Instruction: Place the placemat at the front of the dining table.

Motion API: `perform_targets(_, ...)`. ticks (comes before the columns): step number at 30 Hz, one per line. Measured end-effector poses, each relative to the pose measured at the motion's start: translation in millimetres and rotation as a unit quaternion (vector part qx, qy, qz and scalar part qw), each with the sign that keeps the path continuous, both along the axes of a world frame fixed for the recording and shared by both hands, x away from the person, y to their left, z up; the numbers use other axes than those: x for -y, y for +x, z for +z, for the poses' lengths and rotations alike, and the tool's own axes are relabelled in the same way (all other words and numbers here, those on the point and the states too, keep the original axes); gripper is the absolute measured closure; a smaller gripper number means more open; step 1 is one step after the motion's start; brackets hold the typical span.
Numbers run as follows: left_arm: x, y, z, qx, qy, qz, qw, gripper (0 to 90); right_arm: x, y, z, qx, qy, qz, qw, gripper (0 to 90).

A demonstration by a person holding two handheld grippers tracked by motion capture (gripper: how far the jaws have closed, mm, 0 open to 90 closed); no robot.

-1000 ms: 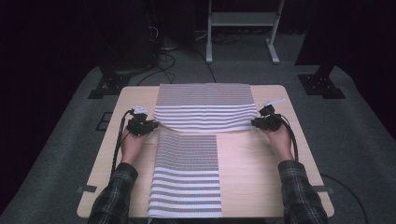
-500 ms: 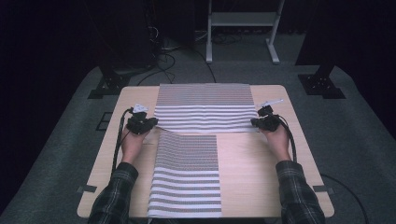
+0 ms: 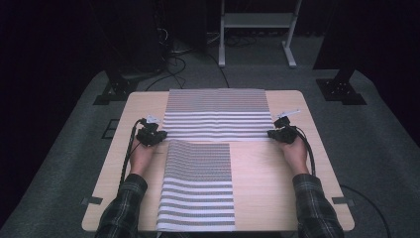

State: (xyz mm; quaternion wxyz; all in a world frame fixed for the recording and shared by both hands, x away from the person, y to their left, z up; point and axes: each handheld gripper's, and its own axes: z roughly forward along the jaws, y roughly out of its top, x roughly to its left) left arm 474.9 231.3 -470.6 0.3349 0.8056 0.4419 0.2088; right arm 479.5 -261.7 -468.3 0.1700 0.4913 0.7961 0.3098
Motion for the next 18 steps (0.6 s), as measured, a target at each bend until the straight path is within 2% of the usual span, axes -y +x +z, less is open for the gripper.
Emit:
perform_targets(3,-2.2,1.4,0.3,-0.006,-0.012,0.003,0.9999,81.6,-2.2,-0.5,1.5,-0.002,-0.011,-0.001,0.9999,89.7)
perform_targets(4,-5.0,1.7,2.3,-0.005,-0.026,0.006,0.9996,80.7,-1.7,-1.5,3.2,-0.001,-0.005,-0.001,1.0000,85.8)
perform_targets(5,-6.0,1.8,4.3,-0.002,-0.029,0.007,0.9995,79.6,-0.2,-2.2,5.2,0.002,0.005,0.000,1.0000,85.1)
perform_targets(6,-6.0,1.8,4.3,-0.002,-0.029,0.007,0.9995,78.6,-0.2,-2.2,5.2,0.002,0.005,0.000,1.0000,85.1)
perform_targets(7,-7.5,1.5,9.2,0.006,-0.037,0.007,0.9993,78.0,2.2,-4.7,11.6,0.011,0.020,0.000,0.9997,82.1)
perform_targets(9,-8.5,0.7,14.6,0.008,-0.045,0.004,0.9990,75.2,3.1,-8.0,19.0,0.021,0.027,0.000,0.9994,76.0)
perform_targets(10,-8.5,0.7,14.6,0.008,-0.045,0.004,0.9990,73.3,3.1,-8.0,19.0,0.021,0.027,0.000,0.9994,76.0)
perform_targets(12,-8.9,-0.5,19.4,0.010,-0.050,0.000,0.9987,71.2,3.8,-11.1,25.5,0.026,0.030,0.001,0.9992,68.2)
perform_targets(13,-8.8,-3.1,23.7,0.012,-0.057,-0.002,0.9983,67.9,4.9,-14.2,30.4,0.031,0.028,0.001,0.9991,59.9)
perform_targets(14,-8.8,-3.1,23.7,0.012,-0.057,-0.002,0.9983,65.2,4.9,-14.2,30.4,0.031,0.028,0.001,0.9991,59.9)
perform_targets(16,-8.5,-8.1,30.3,0.014,-0.068,-0.007,0.9976,60.6,8.4,-18.3,36.4,0.030,0.031,-0.005,0.9991,49.4)
perform_targets(17,-8.5,-8.1,30.3,0.014,-0.068,-0.007,0.9976,55.5,9.7,-19.6,38.1,0.030,0.033,-0.006,0.9990,46.8)
perform_targets(18,-7.7,-11.2,33.2,0.009,-0.077,-0.010,0.9969,49.4,10.9,-21.4,39.7,0.030,0.036,-0.007,0.9989,44.0)
